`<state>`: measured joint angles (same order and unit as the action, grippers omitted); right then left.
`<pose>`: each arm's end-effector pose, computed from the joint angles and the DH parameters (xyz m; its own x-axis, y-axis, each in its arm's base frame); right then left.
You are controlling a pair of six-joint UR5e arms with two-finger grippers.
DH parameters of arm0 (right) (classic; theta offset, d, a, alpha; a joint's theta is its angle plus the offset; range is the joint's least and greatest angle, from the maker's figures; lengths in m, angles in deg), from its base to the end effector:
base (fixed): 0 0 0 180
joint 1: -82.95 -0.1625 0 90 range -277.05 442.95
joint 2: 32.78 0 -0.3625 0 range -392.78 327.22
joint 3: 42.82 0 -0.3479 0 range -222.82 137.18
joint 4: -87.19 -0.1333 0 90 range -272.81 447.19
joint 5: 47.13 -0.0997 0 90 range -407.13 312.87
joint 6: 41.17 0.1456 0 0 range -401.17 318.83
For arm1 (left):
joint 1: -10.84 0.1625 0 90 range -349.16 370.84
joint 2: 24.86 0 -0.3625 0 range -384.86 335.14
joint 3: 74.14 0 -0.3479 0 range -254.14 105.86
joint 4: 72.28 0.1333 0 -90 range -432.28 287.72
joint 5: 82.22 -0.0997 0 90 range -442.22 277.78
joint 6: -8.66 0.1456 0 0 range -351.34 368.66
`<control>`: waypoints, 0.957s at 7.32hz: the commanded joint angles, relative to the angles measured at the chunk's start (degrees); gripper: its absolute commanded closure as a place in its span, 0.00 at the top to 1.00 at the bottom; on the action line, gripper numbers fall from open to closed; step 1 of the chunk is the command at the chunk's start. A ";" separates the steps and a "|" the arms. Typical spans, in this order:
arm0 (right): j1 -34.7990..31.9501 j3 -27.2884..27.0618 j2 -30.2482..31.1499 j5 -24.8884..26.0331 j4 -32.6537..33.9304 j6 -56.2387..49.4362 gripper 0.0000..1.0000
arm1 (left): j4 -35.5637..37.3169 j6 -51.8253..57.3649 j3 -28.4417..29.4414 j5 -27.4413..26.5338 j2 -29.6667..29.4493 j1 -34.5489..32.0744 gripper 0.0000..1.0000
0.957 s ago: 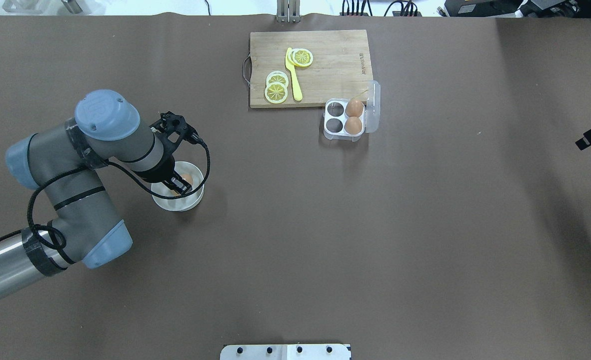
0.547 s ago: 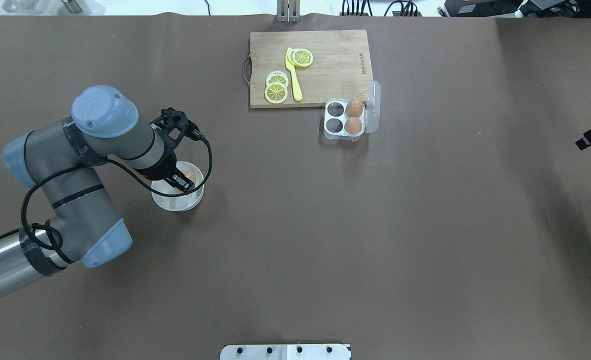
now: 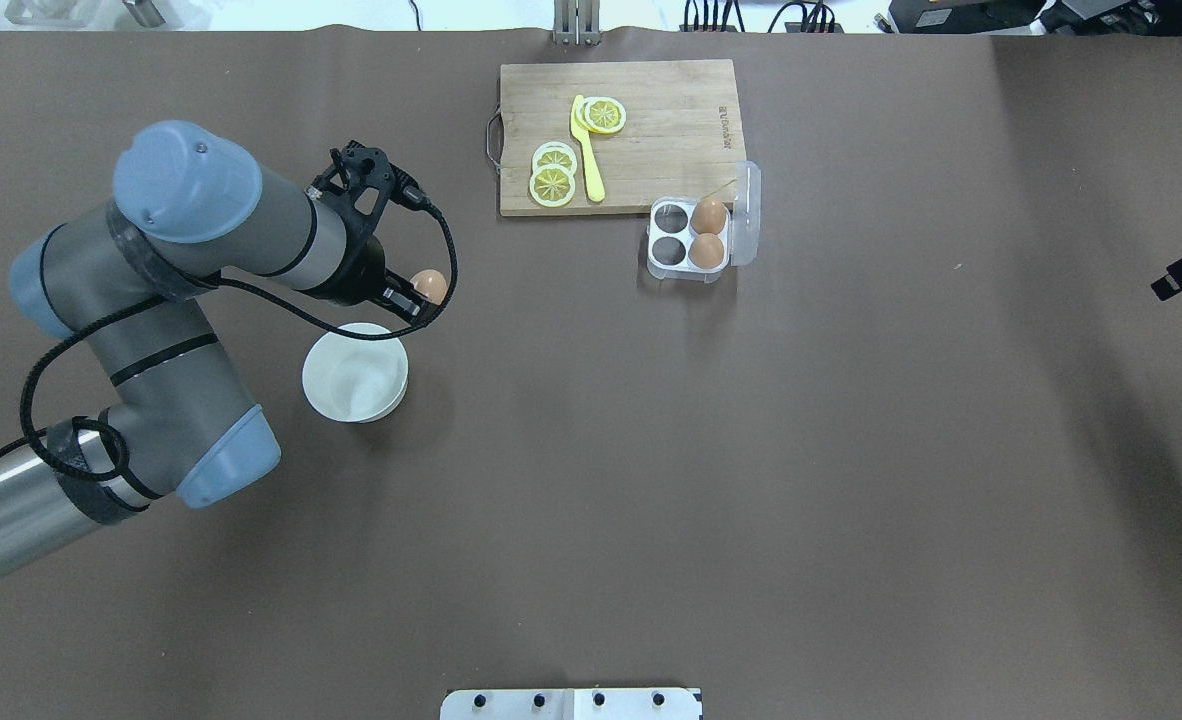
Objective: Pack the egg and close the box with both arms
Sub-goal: 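Carry the egg with the left gripper to the clear egg box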
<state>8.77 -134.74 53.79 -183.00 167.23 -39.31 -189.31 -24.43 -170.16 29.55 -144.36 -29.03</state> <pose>-0.1062 -0.4803 0.5634 0.6265 -0.3418 0.7005 0.2427 0.9396 0.2414 0.4309 -0.4632 0.2497 0.4803 0.6126 -0.6277 -0.1093 0.7519 0.6501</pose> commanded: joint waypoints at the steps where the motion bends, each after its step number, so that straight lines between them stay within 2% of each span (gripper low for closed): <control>1: 0.00 0.25 0.00 -0.18 0.03 0.07 1.00 | -20.50 -1.18 12.69 -4.79 -4.30 0.32 0.00; 2: 0.08 0.33 0.00 -0.27 0.03 0.07 1.00 | -26.53 -1.18 19.83 -8.98 -8.16 1.20 0.00; 4: 0.09 1.47 -0.17 -1.15 0.03 -0.02 1.00 | -26.85 -1.18 24.19 -14.70 -15.63 3.57 0.00; 5: 0.09 1.83 -0.35 -2.11 -0.23 -0.02 1.00 | -27.11 -1.18 26.91 -21.00 -19.59 6.01 0.00; 6: 0.09 1.92 -0.35 -3.25 -0.23 -0.02 1.00 | -27.29 -1.18 28.41 -24.80 -21.02 7.34 0.00; 7: 0.09 2.35 -0.44 -3.52 -0.23 -0.02 1.00 | -32.08 -1.44 30.34 -27.10 -21.81 8.14 0.00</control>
<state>8.86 -132.82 53.45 -185.82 167.03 -39.32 -217.75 -25.68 -142.15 6.20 -164.50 -22.24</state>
